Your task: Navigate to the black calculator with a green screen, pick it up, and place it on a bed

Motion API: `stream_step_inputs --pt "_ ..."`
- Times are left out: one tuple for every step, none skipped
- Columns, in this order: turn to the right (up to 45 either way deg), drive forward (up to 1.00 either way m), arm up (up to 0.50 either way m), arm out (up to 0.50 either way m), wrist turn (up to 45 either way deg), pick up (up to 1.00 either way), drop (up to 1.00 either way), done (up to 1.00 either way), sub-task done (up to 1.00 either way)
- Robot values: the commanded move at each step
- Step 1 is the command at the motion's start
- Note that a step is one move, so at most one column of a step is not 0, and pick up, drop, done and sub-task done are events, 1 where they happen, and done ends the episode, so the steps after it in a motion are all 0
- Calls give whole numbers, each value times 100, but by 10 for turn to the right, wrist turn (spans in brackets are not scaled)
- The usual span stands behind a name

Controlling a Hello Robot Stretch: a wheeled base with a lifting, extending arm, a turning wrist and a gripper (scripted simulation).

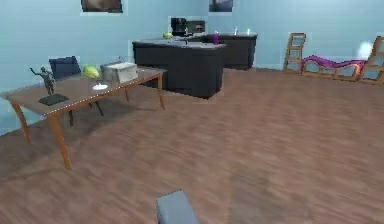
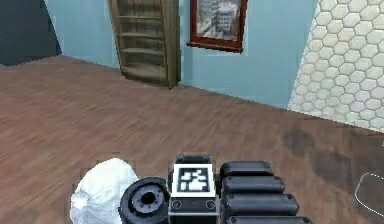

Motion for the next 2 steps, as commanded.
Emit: stream_step_inputs --pt "-450 0 0 0 0 0 0 0 0" --pt "-120 0 0 0 0 0 0 0 0"
